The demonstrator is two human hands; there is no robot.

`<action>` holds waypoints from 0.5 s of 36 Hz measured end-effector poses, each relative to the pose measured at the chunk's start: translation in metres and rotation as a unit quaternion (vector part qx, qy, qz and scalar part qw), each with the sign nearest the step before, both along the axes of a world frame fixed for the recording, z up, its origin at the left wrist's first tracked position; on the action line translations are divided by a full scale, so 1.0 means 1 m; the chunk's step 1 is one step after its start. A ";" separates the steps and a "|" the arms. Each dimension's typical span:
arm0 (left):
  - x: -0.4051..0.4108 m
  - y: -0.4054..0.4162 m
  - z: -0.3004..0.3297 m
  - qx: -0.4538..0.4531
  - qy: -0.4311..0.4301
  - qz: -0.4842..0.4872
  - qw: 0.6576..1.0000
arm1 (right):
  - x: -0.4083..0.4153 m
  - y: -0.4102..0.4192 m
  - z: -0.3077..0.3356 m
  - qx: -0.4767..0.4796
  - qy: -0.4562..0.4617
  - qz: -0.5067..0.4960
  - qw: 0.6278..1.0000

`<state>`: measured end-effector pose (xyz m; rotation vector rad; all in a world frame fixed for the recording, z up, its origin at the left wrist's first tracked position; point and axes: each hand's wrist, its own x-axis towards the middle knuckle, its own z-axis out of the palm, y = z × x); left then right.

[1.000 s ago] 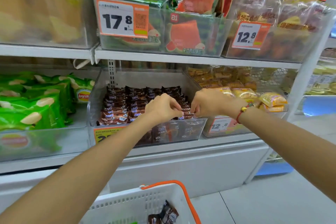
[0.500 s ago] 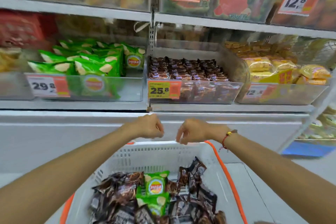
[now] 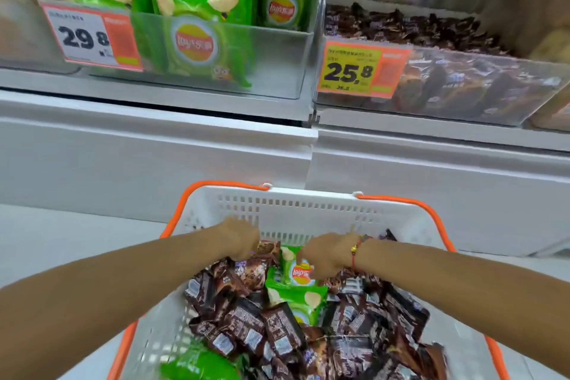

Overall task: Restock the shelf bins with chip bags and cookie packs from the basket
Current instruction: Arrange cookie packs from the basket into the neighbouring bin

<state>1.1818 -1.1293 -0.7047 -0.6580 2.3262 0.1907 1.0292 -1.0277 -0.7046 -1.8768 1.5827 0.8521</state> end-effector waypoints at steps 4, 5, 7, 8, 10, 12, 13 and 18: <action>0.016 -0.009 -0.034 0.019 -0.014 -0.001 1.000 | 0.019 -0.022 -0.040 -0.019 -0.075 -0.011 0.997; 0.020 -0.010 -0.043 0.004 -0.015 -0.013 1.000 | 0.024 -0.027 -0.048 -0.027 -0.098 -0.017 0.995; 0.023 -0.009 -0.057 -0.032 -0.024 -0.042 0.998 | 0.034 -0.035 -0.065 -0.037 -0.135 -0.029 0.990; 0.023 -0.008 -0.063 -0.045 -0.027 -0.050 0.997 | 0.038 -0.037 -0.074 -0.042 -0.144 -0.032 0.988; 0.022 -0.006 -0.068 -0.062 -0.016 -0.049 0.997 | 0.043 -0.037 -0.087 -0.067 -0.148 -0.046 0.986; 0.021 -0.004 -0.072 -0.073 -0.002 -0.040 0.997 | 0.046 -0.035 -0.095 -0.112 -0.165 -0.082 0.976; 0.021 -0.005 -0.074 -0.078 0.000 -0.037 0.996 | 0.047 -0.034 -0.097 -0.138 -0.181 -0.098 0.969; 0.019 -0.007 -0.075 -0.074 0.046 -0.024 0.996 | 0.047 -0.029 -0.088 -0.193 -0.214 -0.226 0.931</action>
